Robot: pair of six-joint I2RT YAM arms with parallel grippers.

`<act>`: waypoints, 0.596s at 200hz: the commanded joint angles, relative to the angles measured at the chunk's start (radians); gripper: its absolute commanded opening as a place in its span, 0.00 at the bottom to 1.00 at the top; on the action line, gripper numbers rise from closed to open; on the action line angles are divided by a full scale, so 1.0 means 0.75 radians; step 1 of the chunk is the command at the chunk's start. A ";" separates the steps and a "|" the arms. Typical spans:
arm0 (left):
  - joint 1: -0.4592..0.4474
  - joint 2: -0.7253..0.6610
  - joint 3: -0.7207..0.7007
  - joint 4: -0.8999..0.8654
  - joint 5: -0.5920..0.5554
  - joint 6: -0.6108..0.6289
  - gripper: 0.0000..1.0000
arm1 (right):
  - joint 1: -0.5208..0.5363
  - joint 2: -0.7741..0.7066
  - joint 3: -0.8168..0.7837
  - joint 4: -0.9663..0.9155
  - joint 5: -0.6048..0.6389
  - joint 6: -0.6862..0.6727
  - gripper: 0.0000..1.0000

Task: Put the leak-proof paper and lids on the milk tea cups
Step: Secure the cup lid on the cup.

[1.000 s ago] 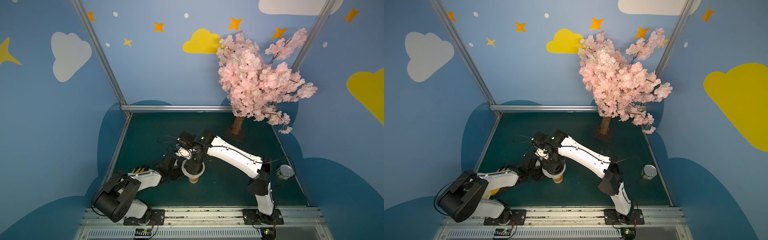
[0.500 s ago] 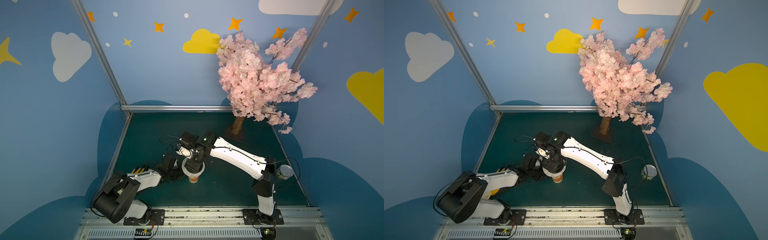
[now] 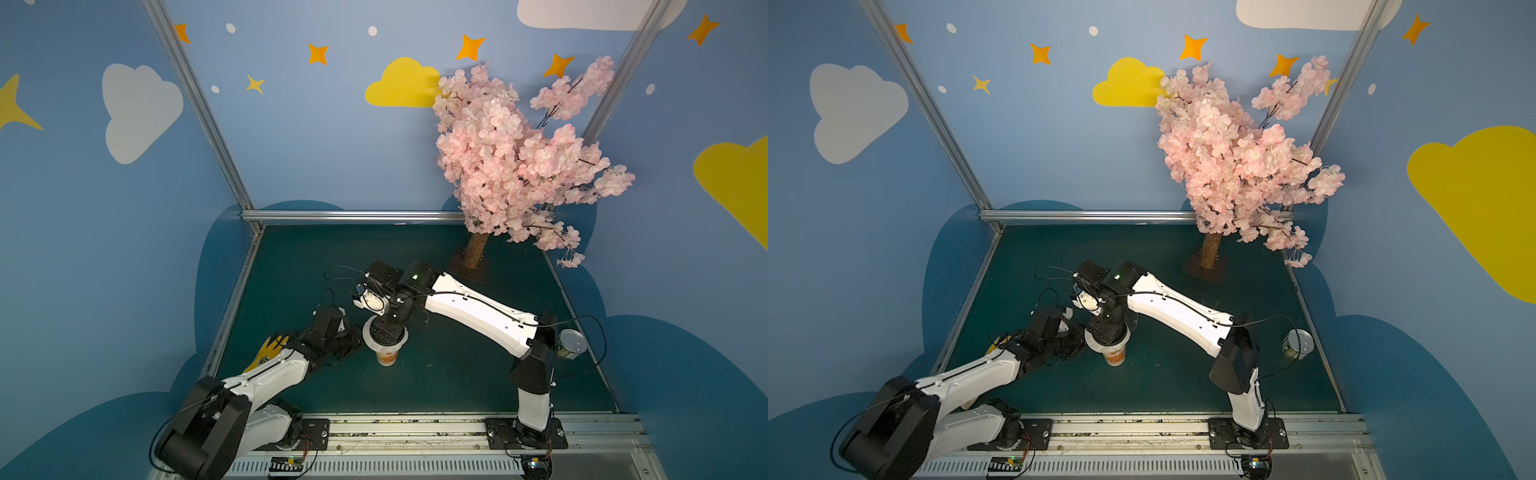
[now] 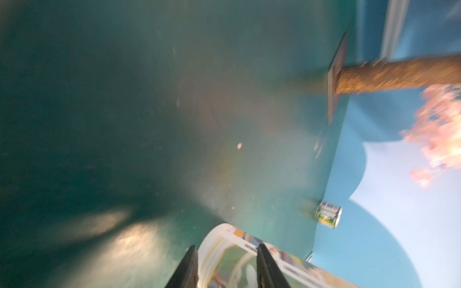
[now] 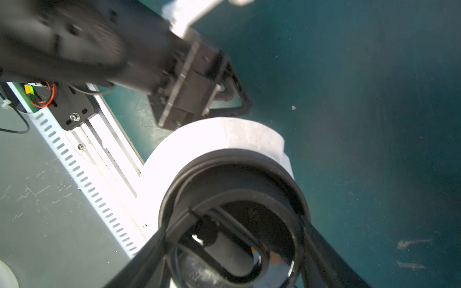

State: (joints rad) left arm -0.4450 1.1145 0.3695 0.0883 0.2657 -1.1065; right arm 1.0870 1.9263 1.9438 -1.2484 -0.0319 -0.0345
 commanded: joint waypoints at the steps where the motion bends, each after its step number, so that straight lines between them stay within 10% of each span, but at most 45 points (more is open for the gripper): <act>1: 0.036 -0.200 -0.035 -0.169 -0.101 -0.001 0.47 | -0.003 0.076 -0.119 -0.042 -0.047 0.004 0.69; 56: 0.130 -0.795 0.051 -0.665 0.033 0.095 0.59 | 0.029 0.100 -0.170 -0.049 0.052 0.020 0.68; 119: 0.087 -0.924 -0.015 -0.380 0.343 -0.053 0.71 | 0.025 0.101 -0.198 -0.016 0.016 0.035 0.68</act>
State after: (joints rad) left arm -0.3534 0.3927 0.3630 -0.2668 0.4103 -1.1252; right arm 1.1038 1.9011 1.8927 -1.2114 -0.0147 -0.0254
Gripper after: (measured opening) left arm 0.709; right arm 0.685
